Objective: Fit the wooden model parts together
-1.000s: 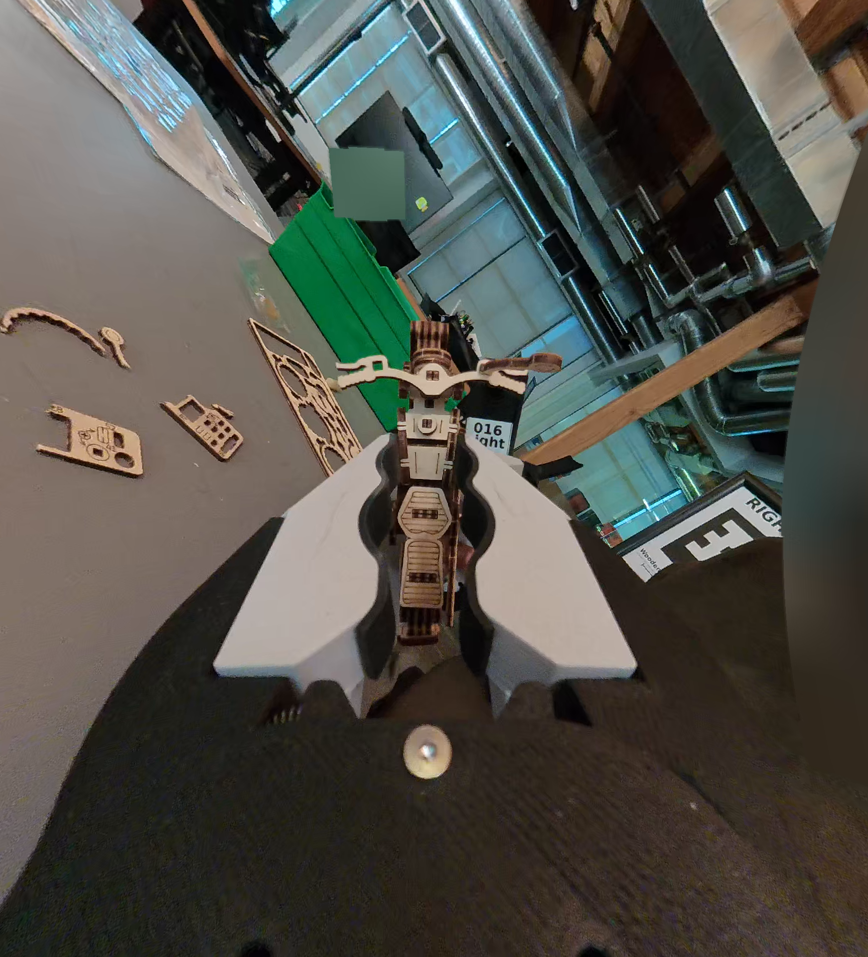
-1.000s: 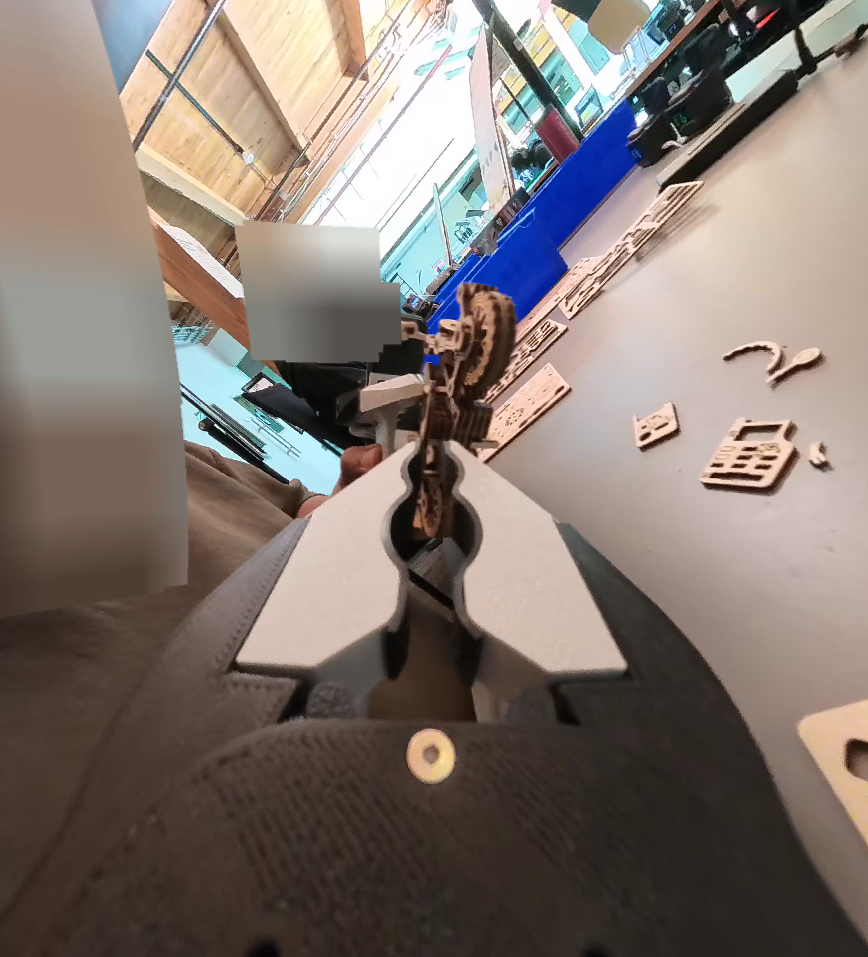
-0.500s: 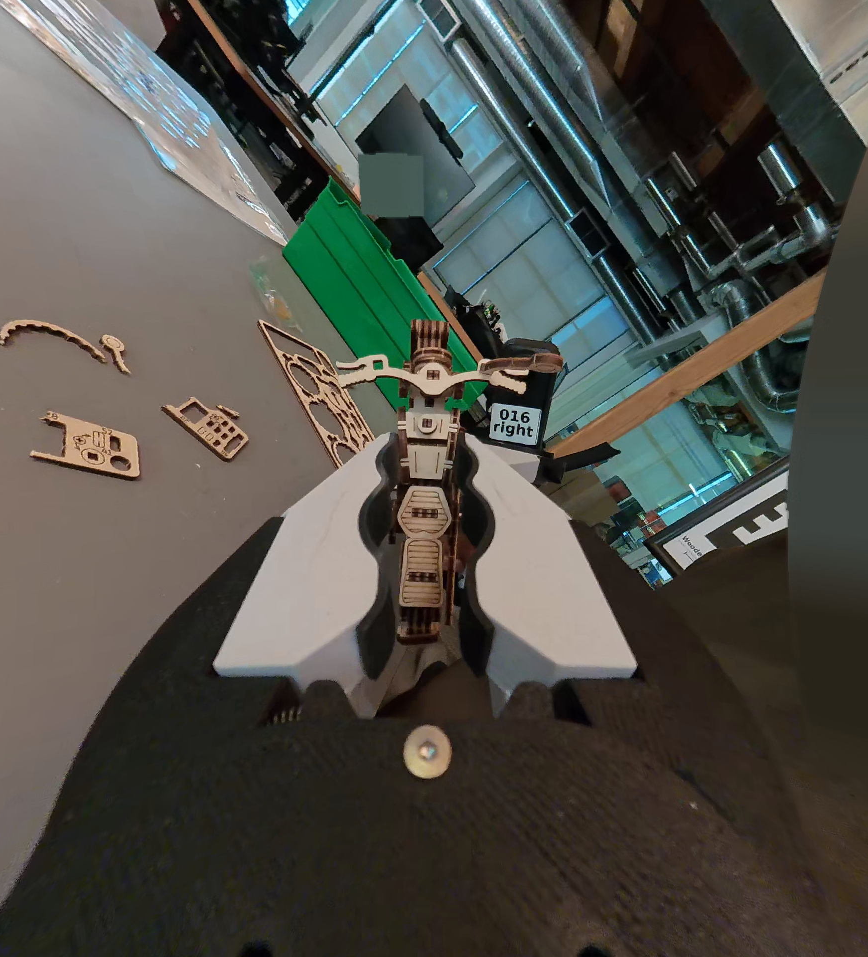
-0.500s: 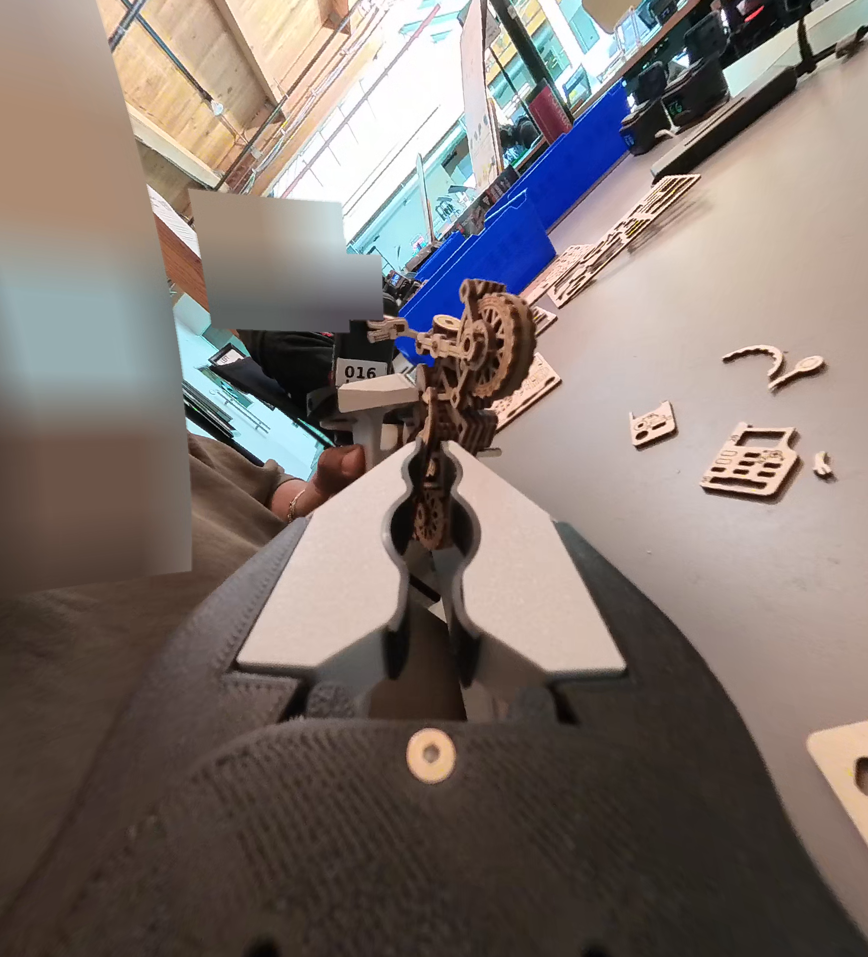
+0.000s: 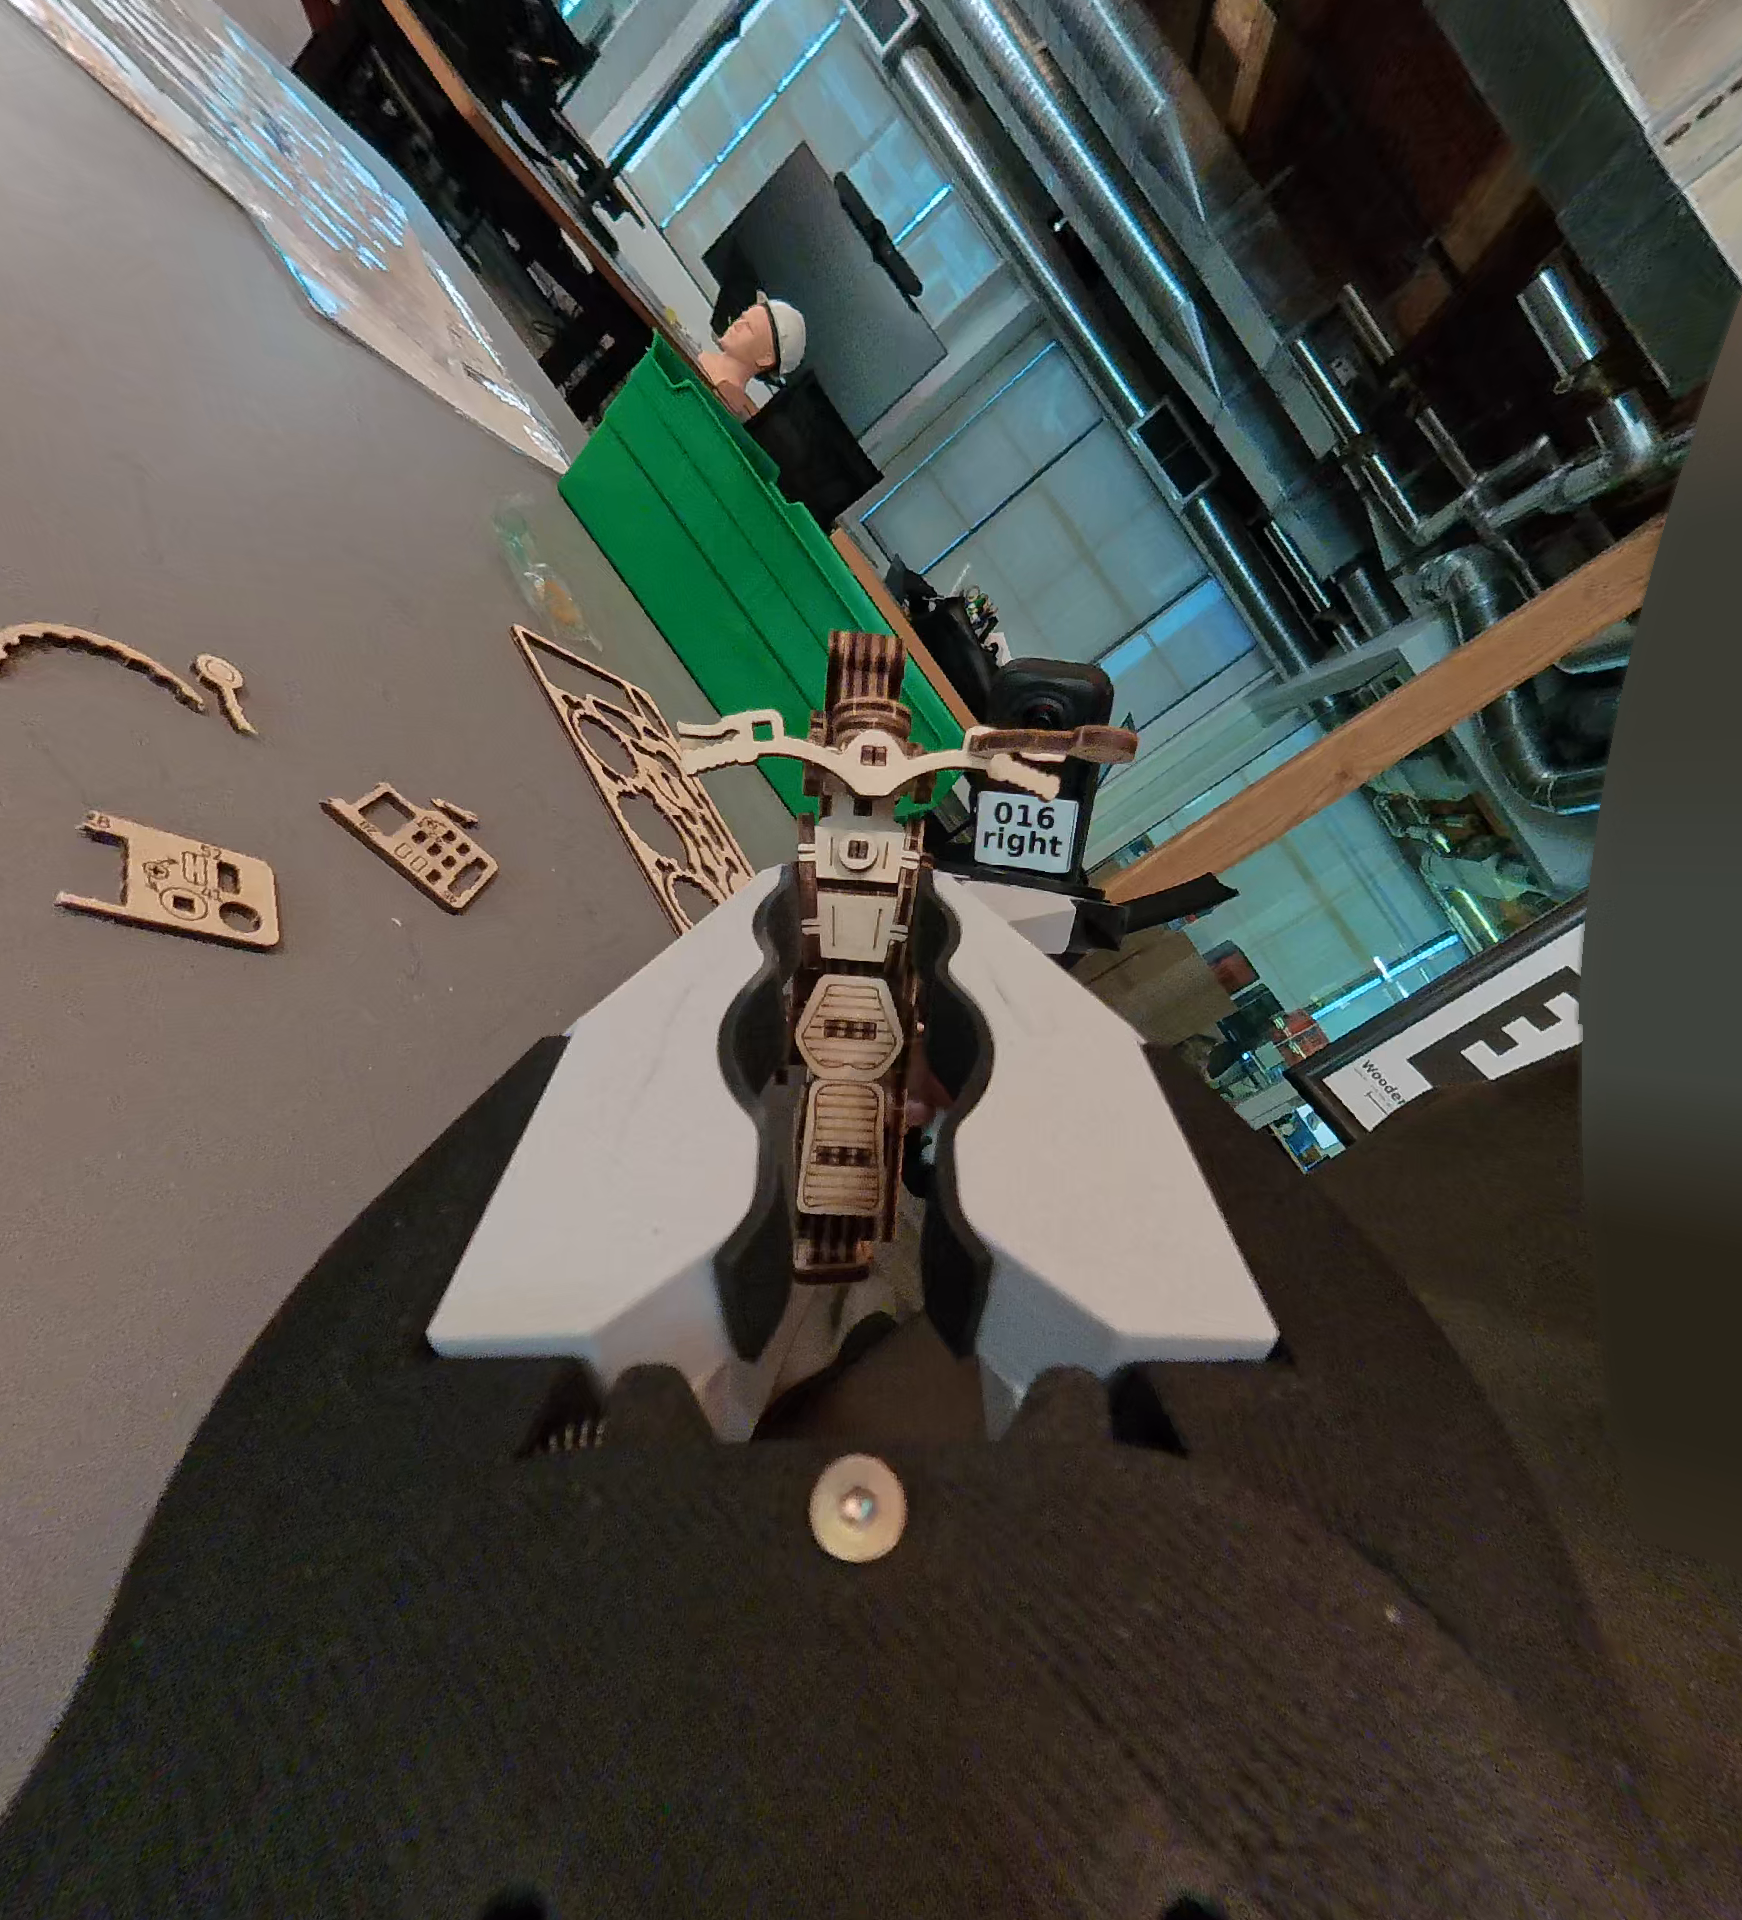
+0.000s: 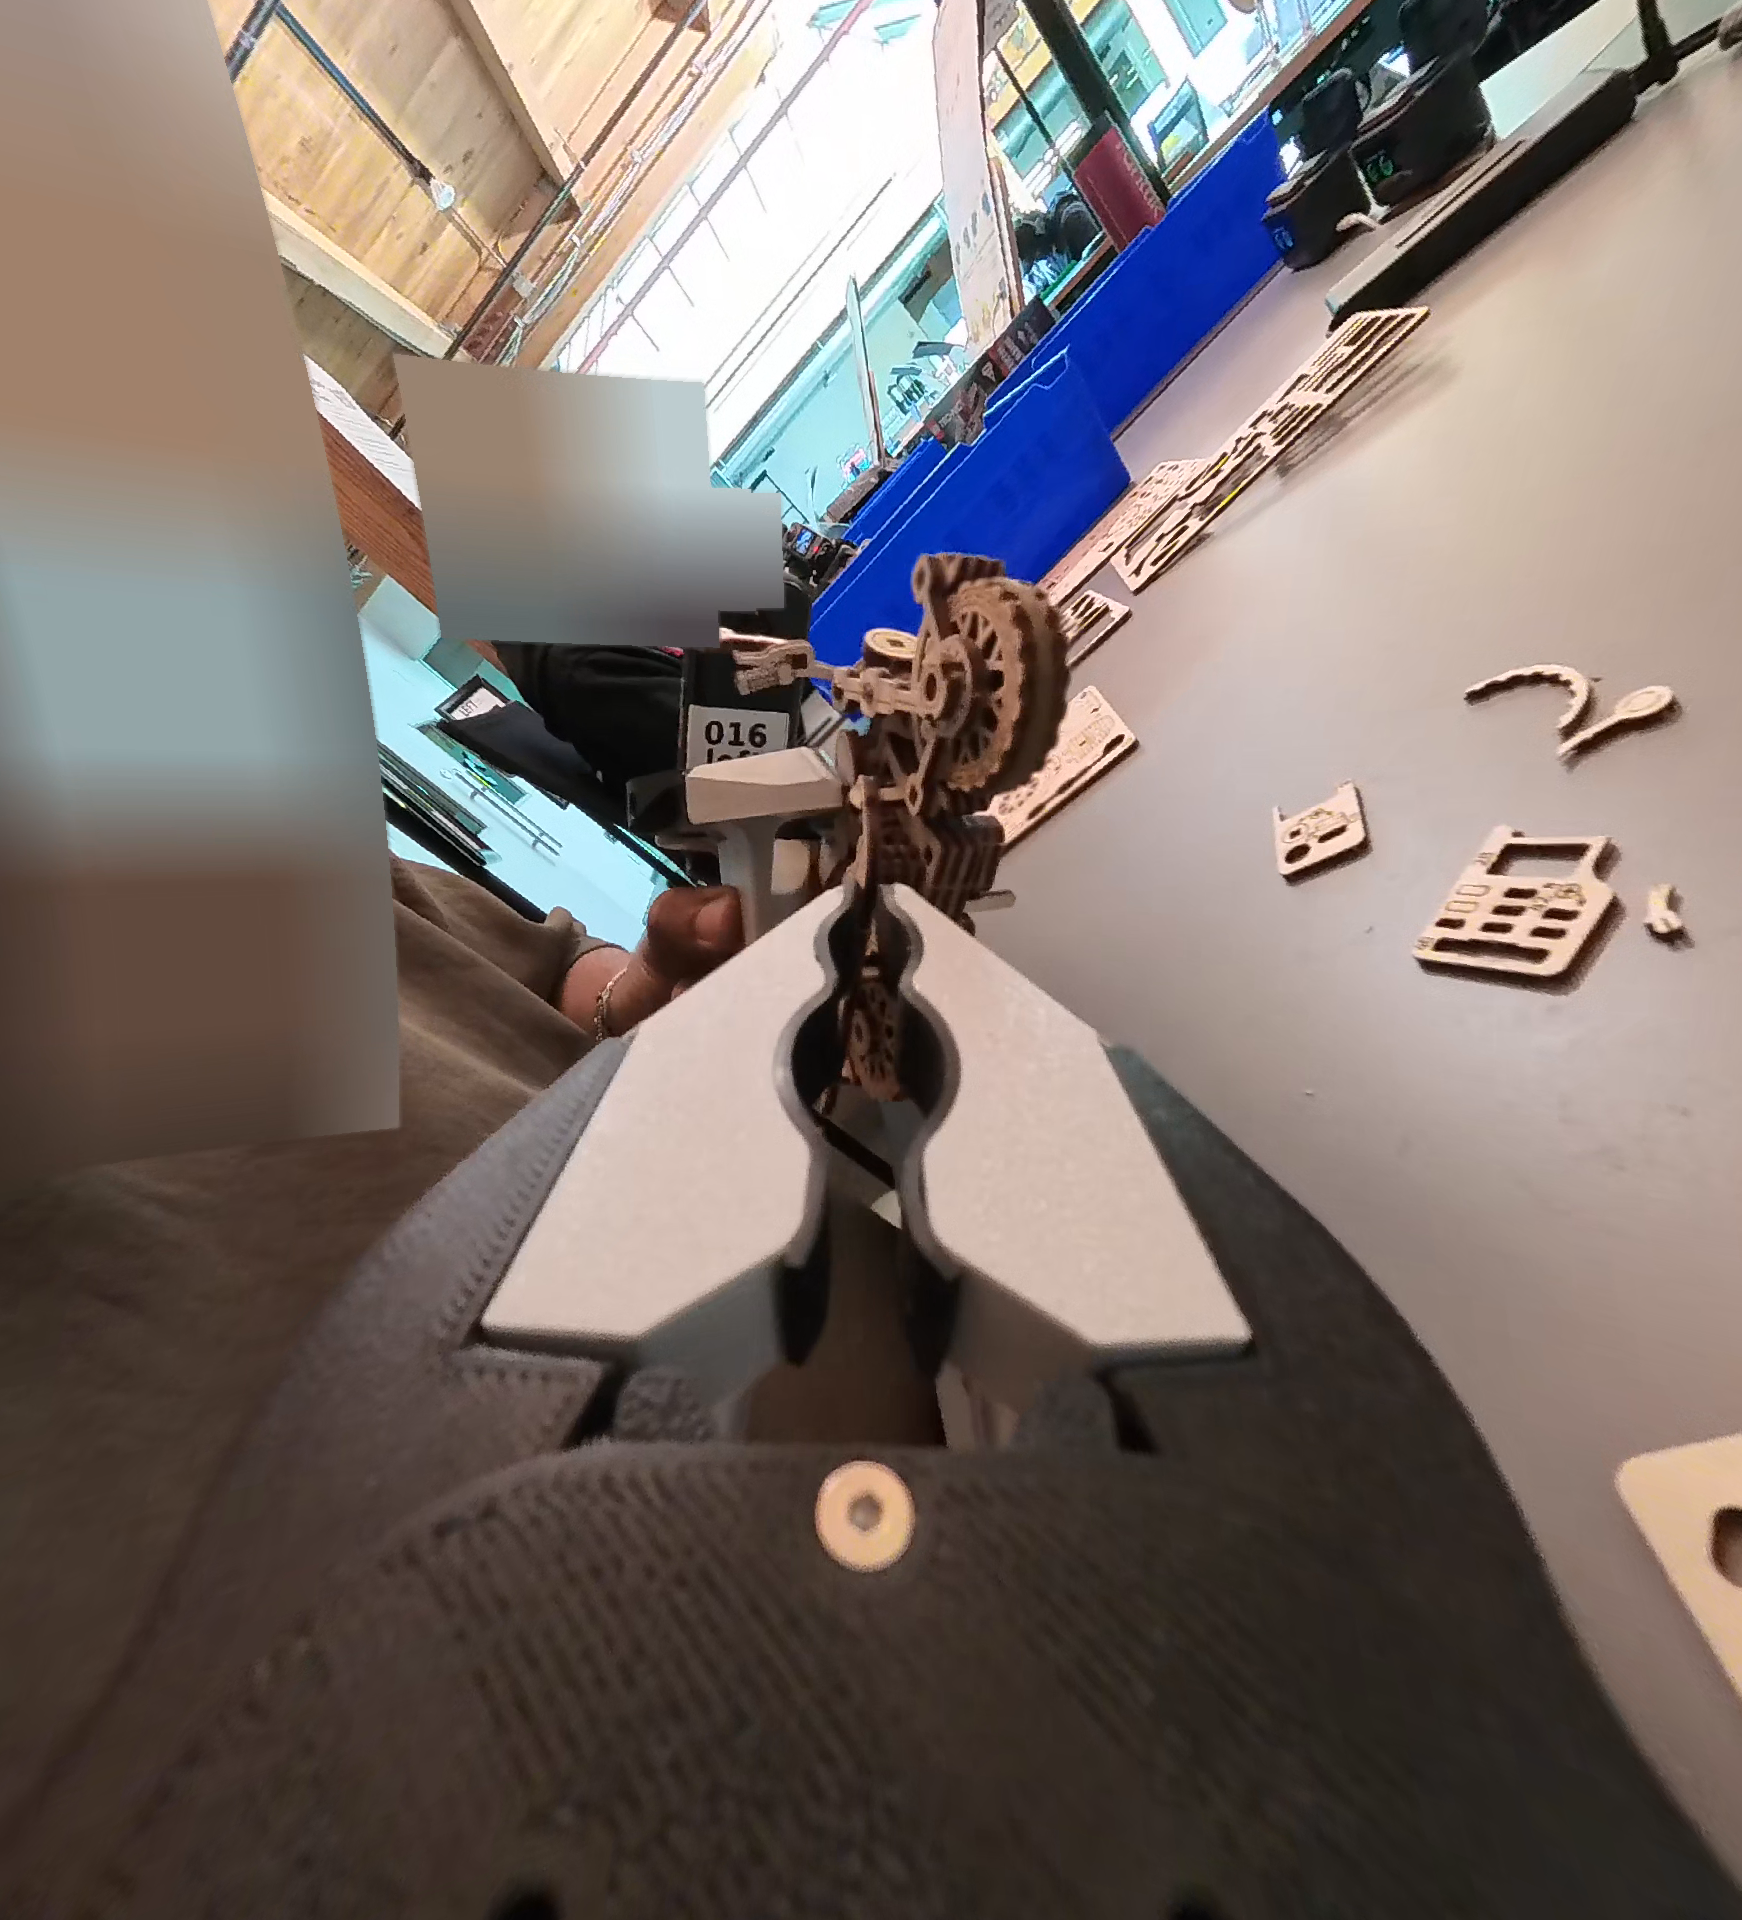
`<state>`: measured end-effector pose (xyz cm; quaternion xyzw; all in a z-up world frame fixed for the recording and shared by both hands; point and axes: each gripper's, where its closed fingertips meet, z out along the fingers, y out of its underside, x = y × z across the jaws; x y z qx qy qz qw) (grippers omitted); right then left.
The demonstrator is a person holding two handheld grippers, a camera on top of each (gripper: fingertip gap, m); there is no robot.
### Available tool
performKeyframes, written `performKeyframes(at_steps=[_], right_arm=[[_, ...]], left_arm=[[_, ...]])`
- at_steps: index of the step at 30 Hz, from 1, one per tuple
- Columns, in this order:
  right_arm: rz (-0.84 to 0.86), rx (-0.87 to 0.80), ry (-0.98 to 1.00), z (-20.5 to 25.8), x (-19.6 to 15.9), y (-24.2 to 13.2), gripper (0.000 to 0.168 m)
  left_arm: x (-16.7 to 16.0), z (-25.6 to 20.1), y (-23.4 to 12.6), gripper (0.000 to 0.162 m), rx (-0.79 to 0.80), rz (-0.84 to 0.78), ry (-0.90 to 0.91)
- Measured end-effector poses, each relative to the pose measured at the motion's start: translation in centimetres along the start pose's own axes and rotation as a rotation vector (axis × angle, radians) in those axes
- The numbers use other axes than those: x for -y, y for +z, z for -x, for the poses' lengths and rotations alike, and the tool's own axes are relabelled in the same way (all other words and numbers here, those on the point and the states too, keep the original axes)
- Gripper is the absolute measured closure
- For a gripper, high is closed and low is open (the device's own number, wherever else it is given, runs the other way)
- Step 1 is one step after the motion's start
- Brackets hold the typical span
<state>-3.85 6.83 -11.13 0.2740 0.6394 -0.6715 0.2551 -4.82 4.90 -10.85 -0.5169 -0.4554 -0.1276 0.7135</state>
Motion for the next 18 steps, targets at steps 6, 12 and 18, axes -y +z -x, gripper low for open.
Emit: performKeyframes(at_steps=[6, 12, 18], right_arm=[[-0.033, -0.008, 0.018, -0.19, 0.34, 0.03, 0.162], [-0.02, -0.016, 0.013, -0.08, 0.26, 0.0, 0.165], [-0.013, -0.018, 0.026, -0.18, 0.12, -0.06, 0.165]], left_arm=[[0.0, -0.05, 0.01, 0.143, 0.003, -0.002, 0.009], [0.05, -0.23, 0.0, 0.143, 0.022, -0.011, 0.056], [-0.1, -0.2, 0.07, 0.143, 0.032, -0.01, 0.067]])
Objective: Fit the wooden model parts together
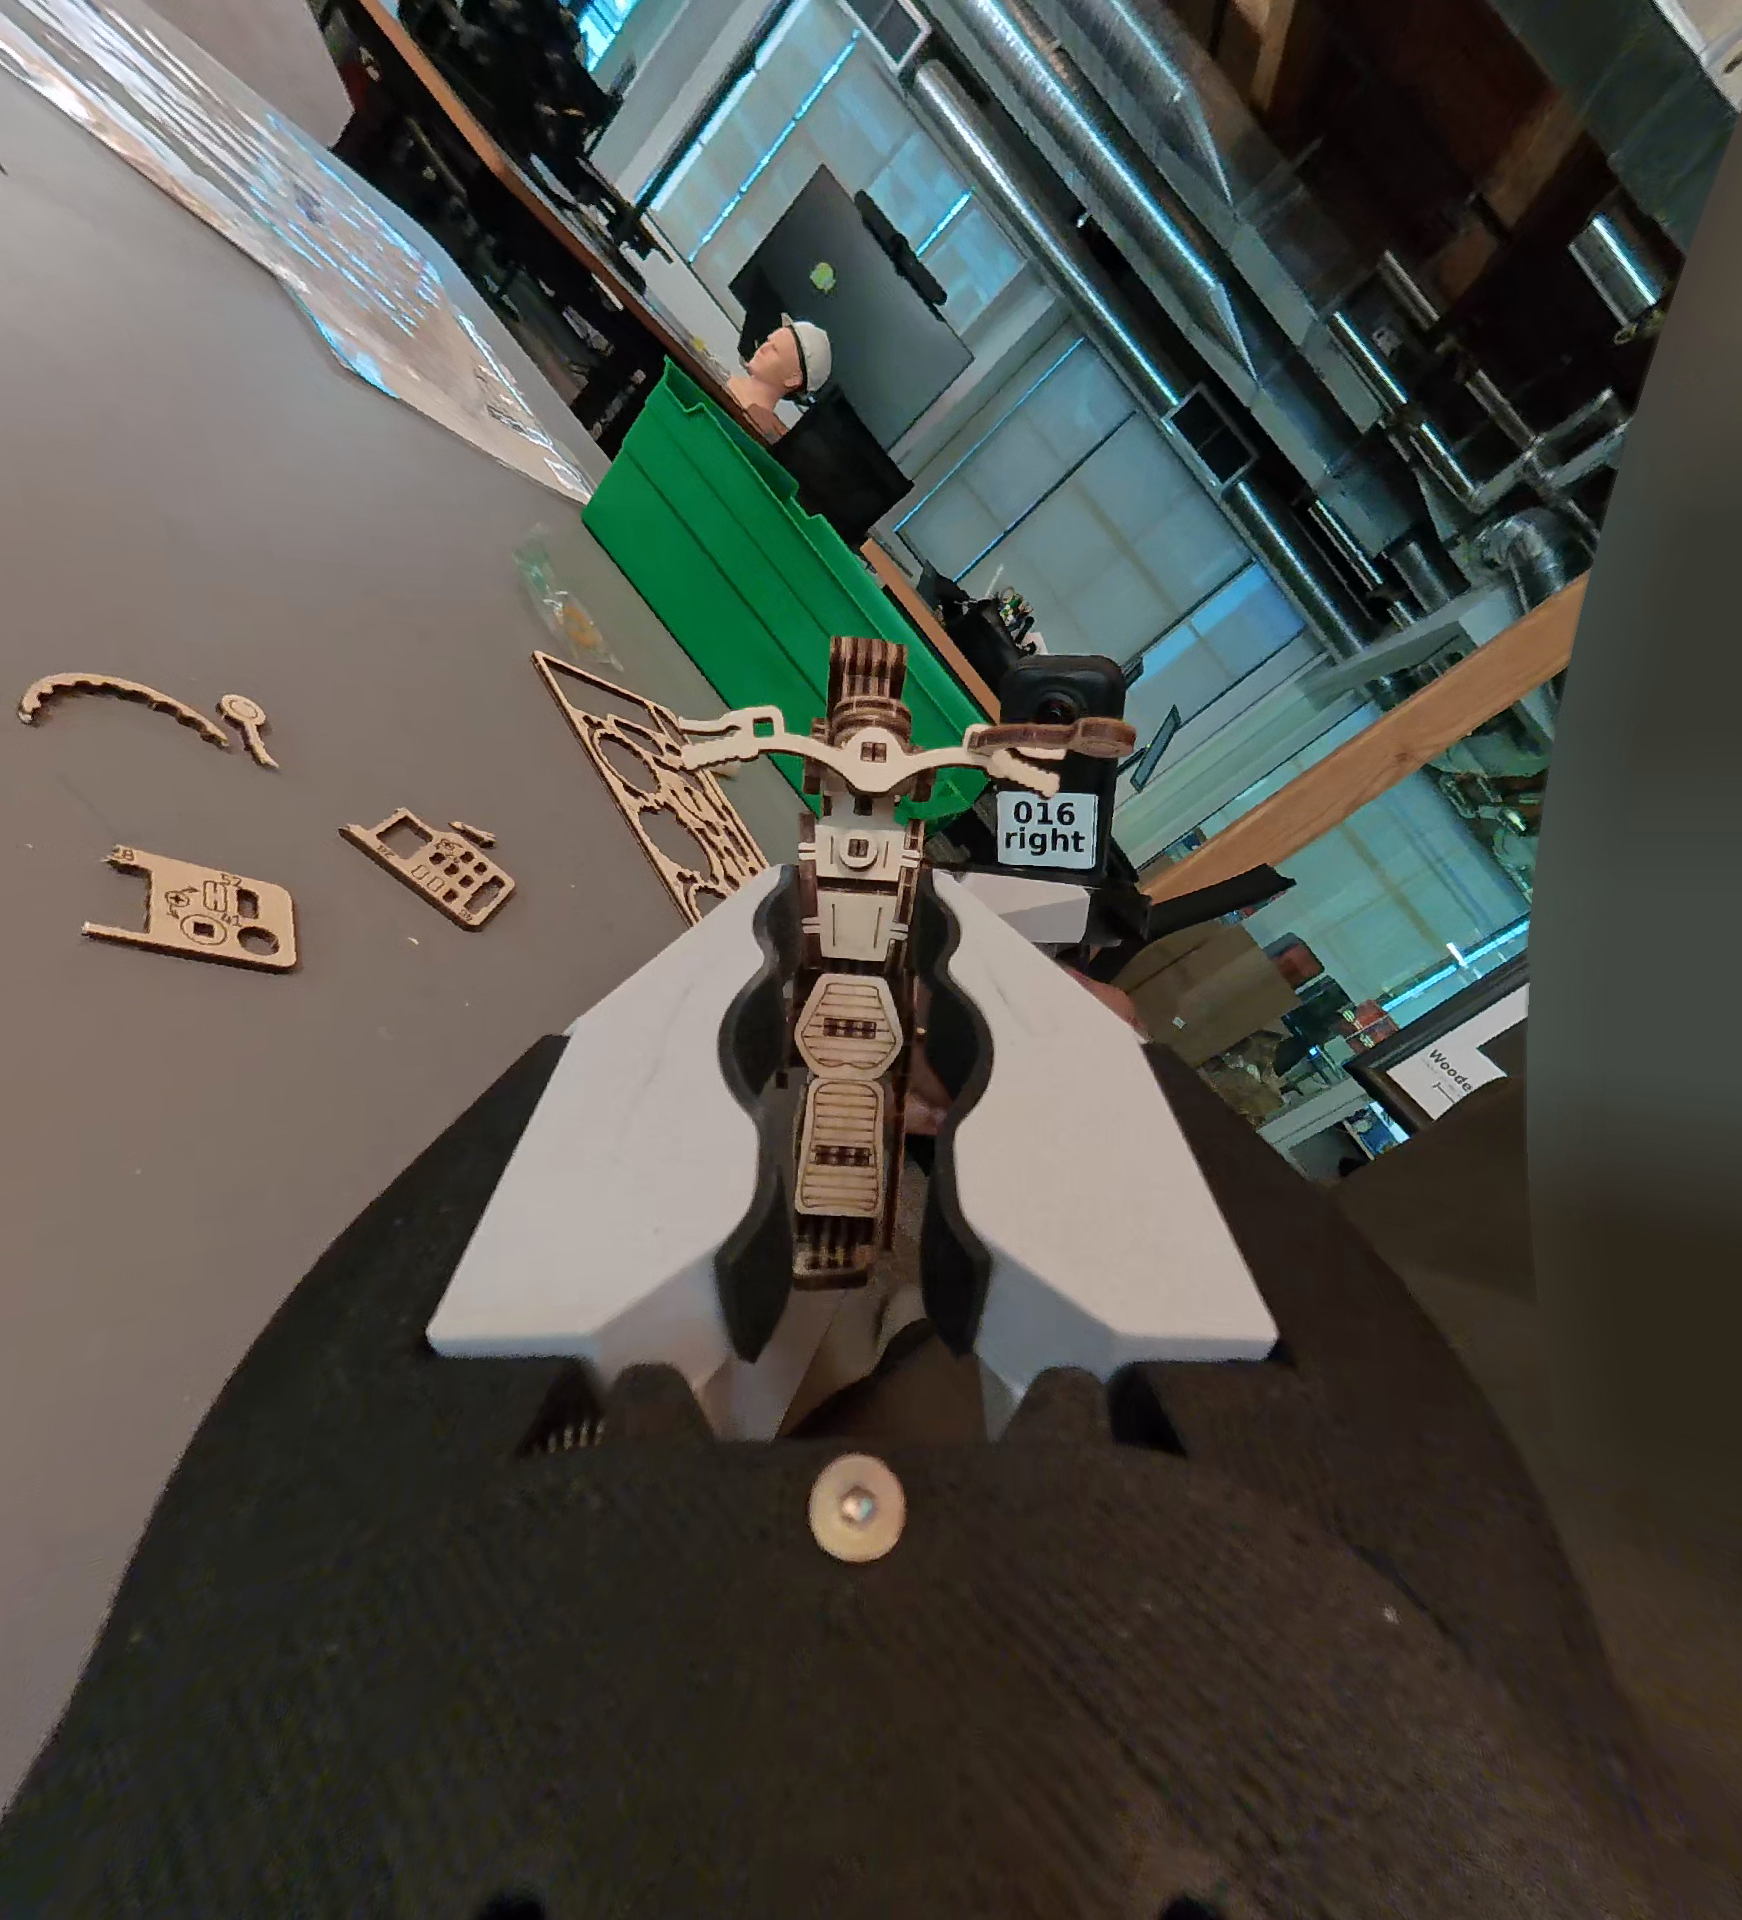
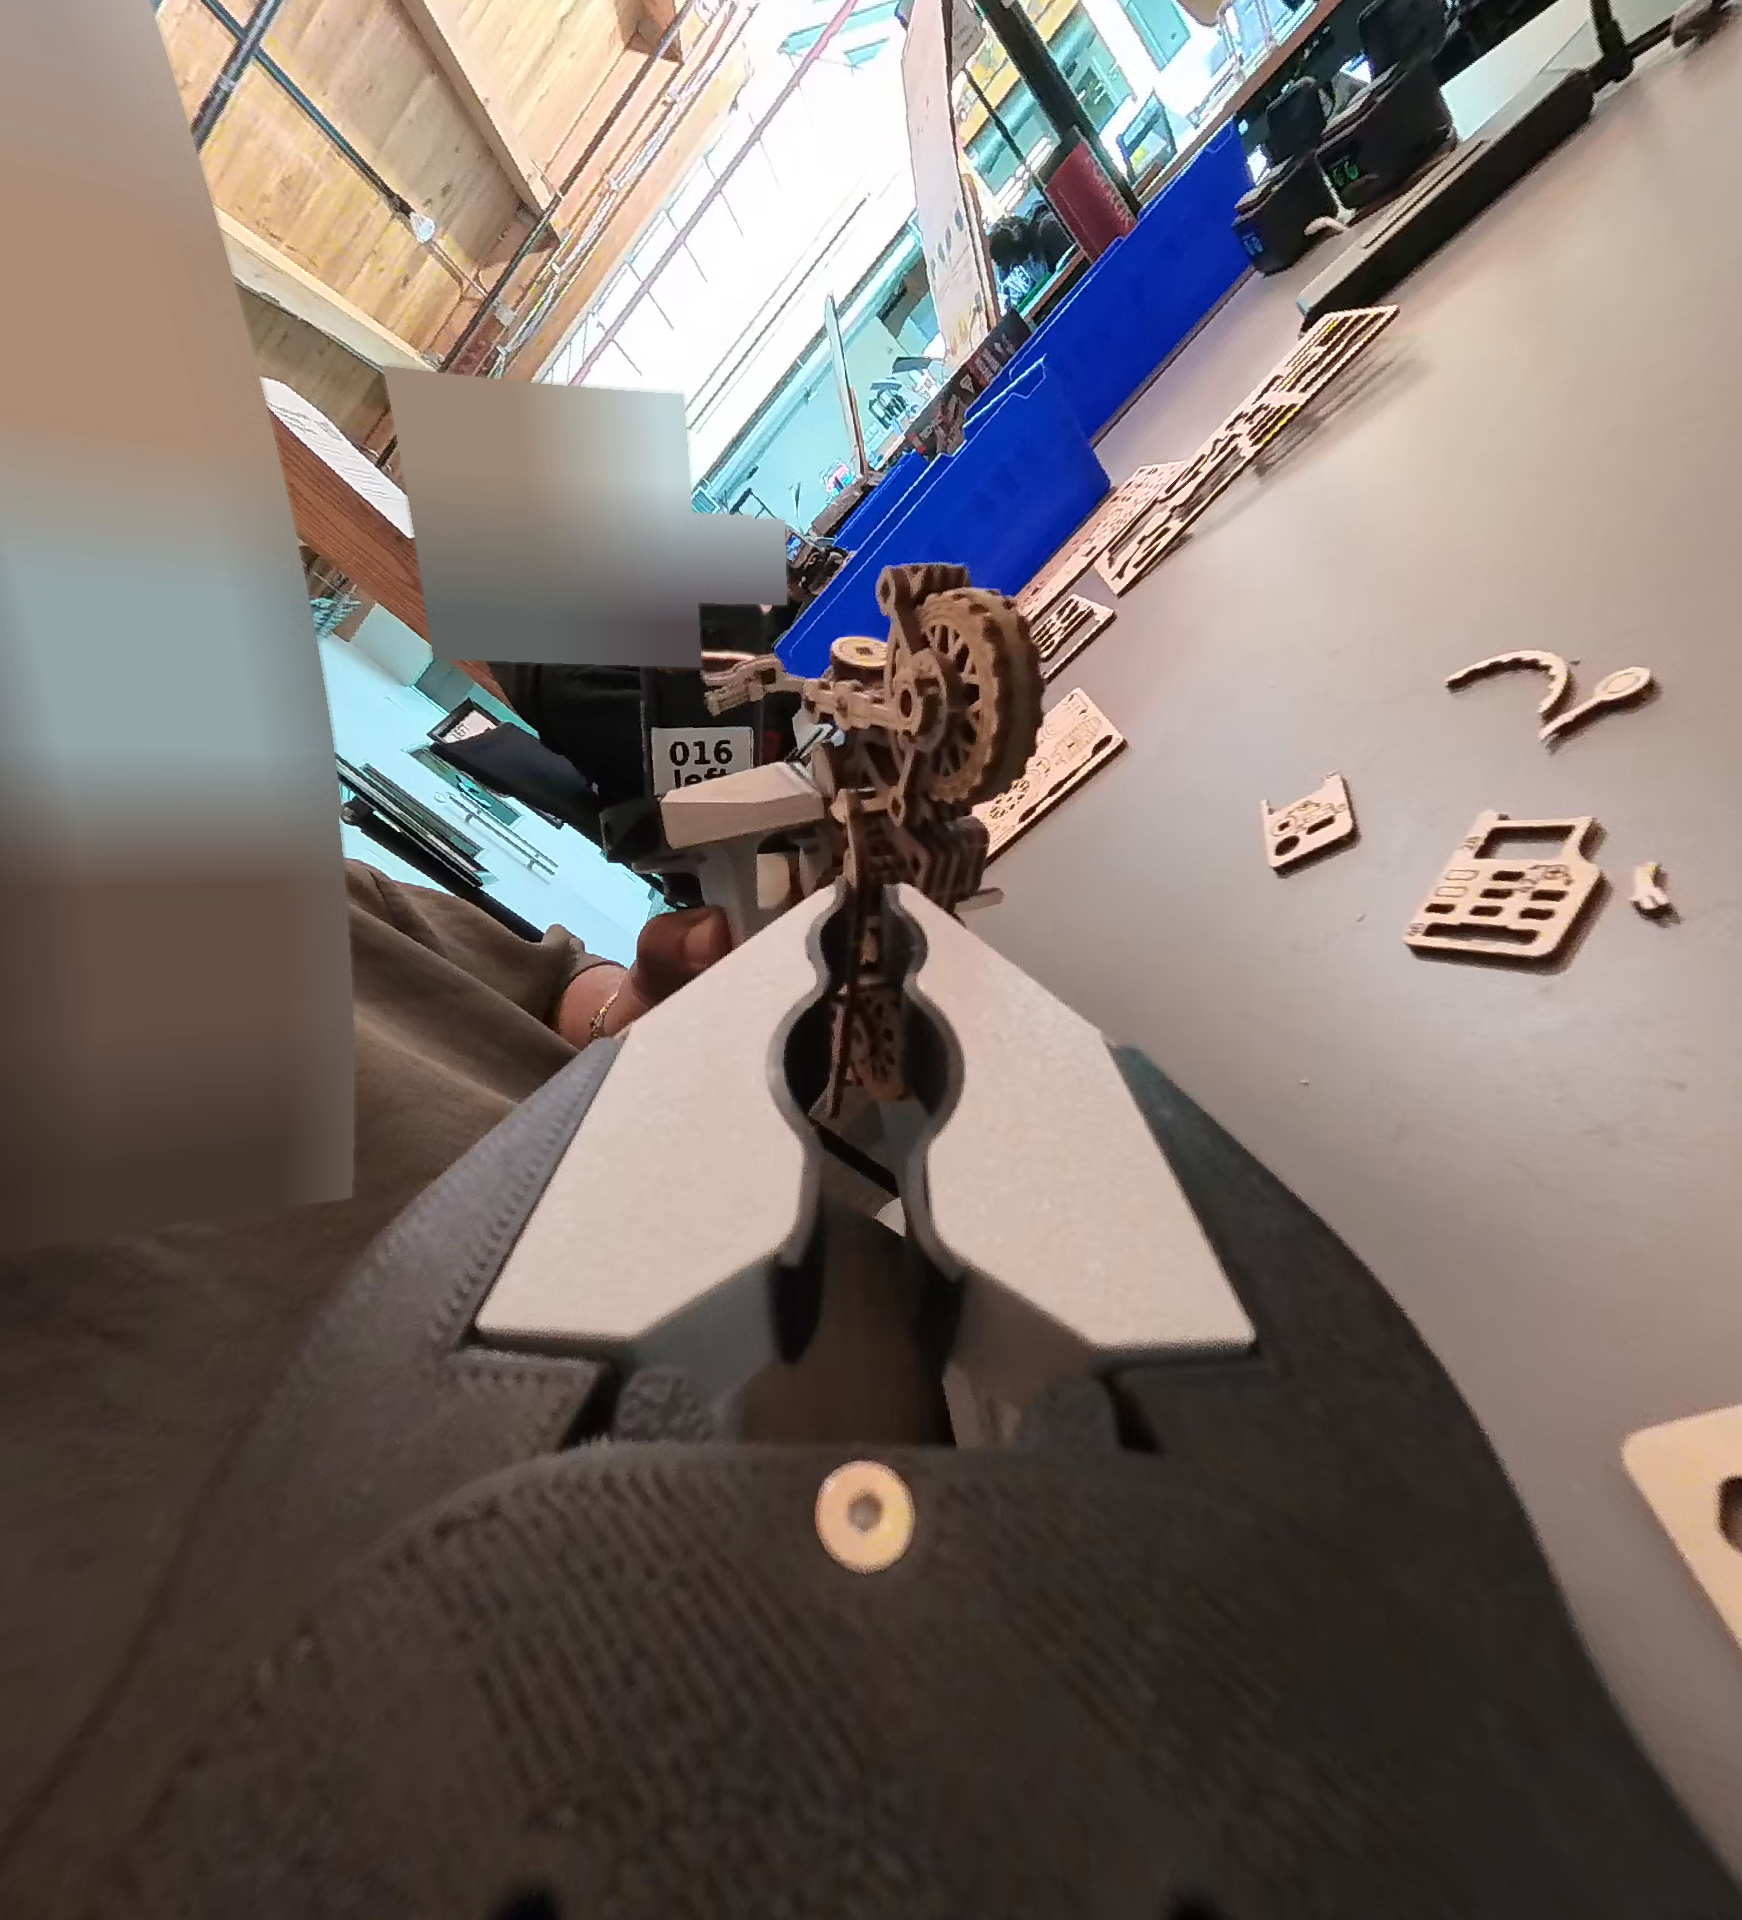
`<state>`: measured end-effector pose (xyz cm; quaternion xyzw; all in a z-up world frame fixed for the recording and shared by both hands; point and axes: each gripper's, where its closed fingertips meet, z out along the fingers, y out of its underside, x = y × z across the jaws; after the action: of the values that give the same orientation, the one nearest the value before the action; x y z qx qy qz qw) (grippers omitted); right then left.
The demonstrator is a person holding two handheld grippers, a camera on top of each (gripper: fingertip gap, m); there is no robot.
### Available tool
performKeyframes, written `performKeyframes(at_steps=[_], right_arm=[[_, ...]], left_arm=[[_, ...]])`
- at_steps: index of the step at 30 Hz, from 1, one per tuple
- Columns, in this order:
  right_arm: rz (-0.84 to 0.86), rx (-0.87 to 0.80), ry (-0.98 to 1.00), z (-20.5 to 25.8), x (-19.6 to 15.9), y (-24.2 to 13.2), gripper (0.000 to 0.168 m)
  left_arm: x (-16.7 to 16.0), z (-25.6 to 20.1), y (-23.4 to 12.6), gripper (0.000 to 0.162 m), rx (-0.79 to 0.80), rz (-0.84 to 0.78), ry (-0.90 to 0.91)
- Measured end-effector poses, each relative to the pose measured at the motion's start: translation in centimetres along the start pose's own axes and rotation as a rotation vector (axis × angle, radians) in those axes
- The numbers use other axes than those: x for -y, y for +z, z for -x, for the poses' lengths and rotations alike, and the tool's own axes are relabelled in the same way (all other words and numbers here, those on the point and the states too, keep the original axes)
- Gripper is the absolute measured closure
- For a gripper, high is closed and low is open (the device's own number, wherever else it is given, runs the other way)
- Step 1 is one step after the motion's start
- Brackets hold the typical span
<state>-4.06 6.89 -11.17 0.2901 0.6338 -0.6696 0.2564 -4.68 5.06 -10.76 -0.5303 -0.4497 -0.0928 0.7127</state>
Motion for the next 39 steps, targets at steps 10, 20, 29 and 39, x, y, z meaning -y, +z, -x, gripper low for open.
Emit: performKeyframes(at_steps=[10, 20, 29, 39], right_arm=[[0.021, -0.018, -0.002, -0.3, -0.1, -0.3, 0.167], [0.01, 0.019, 0.007, 0.3, 0.2, -0.4, 0.168], [-0.002, 0.108, 0.071, 1.1, 0.5, -0.7, 0.168], [-0.056, 0.034, 0.004, 0.3, 1.3, -0.8, 0.149]], left_arm=[[-0.5, 0.2, 0.1, 0.142, -0.016, 0.016, -0.047], [-0.2, -0.3, 0.1, 0.143, -0.081, 0.008, -0.102], [-0.3, -0.7, 0.1, 0.143, -0.202, 0.033, -0.259], [1.1, 0.1, -0.5, 0.143, -0.173, -0.025, -0.238]])
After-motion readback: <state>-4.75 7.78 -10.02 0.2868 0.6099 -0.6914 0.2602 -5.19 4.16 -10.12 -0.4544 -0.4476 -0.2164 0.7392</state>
